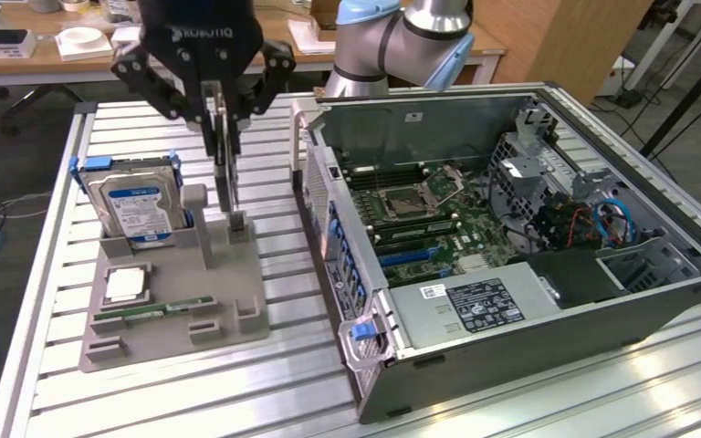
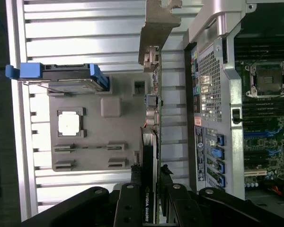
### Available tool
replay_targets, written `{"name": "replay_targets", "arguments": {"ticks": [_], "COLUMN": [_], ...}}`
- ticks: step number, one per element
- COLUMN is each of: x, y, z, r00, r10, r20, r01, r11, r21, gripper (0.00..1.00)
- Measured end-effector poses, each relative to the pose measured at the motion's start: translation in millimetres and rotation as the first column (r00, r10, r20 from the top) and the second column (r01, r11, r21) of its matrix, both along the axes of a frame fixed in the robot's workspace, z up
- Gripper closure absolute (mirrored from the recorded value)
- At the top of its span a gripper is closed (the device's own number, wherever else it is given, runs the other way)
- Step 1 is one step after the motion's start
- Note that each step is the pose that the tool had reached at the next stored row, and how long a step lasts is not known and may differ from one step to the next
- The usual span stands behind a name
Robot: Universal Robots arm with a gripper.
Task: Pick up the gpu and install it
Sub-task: 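Pick up the gpu and move the gpu toward the slot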
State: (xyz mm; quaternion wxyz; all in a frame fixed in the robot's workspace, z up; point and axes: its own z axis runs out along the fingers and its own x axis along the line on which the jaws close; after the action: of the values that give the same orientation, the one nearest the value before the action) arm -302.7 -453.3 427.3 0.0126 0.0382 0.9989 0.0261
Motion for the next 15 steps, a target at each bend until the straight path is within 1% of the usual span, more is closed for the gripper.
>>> {"name": "replay_targets", "arguments": {"ticks": [2,10,15], "x": [0.0,0.0,6.8], "y": [0.0,0.0,0.0], "z": [6.2,6.4,6.3], "r00": [1.0,1.0,1.0], "r10": [0.0,0.0,0.0], "r20": [-0.0001,0.0002,0.0002], "r01": [0.0,0.0,0.0], "r11": [1.0,1.0,1.0], "r21": [-0.0001,0.0,0.0001], "gripper": [0.74,0.74,0.74]}}
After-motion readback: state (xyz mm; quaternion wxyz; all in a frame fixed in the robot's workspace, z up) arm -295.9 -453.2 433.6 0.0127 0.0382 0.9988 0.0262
